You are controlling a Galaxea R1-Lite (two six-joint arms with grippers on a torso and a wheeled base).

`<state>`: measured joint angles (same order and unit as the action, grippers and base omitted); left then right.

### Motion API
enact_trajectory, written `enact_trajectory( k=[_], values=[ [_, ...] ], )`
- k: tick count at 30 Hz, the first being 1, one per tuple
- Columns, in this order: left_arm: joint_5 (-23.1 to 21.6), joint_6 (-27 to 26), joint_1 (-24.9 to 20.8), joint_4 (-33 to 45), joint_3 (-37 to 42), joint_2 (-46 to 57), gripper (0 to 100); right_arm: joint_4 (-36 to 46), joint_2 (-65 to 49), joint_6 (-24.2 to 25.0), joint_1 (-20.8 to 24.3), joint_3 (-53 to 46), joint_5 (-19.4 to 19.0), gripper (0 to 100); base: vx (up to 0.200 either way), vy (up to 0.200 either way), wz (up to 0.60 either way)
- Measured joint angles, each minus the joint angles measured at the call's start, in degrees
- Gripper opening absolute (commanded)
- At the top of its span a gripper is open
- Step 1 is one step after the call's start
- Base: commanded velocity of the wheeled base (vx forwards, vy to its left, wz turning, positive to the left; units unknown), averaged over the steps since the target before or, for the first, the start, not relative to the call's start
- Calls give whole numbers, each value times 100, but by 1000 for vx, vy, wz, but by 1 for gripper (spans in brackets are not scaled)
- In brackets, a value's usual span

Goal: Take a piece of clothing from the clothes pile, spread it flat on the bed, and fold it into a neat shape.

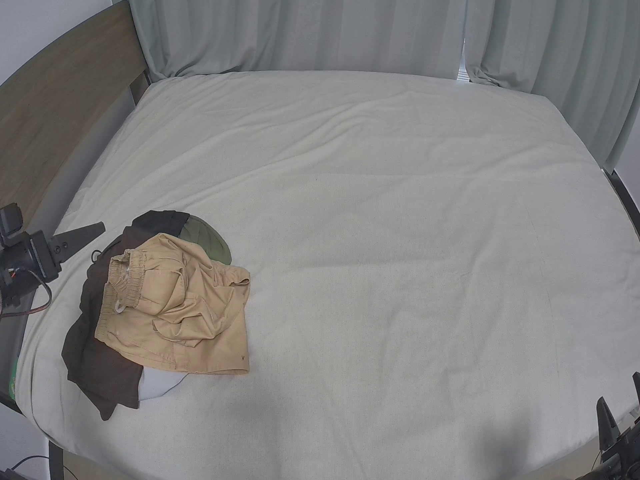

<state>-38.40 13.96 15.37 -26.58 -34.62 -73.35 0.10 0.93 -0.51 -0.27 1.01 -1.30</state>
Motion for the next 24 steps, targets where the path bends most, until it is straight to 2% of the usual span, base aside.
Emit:
enact_trajectory(
  k=[11, 24],
  values=[
    [48, 11, 24, -9, -656, -1173, 100, 0, 0, 0, 2, 0, 0, 100, 0, 0, 0],
    [39, -52, 0, -52, -942, -2210, 100, 0, 0, 5, -2, 0, -2, 100, 0, 0, 0]
  ],
)
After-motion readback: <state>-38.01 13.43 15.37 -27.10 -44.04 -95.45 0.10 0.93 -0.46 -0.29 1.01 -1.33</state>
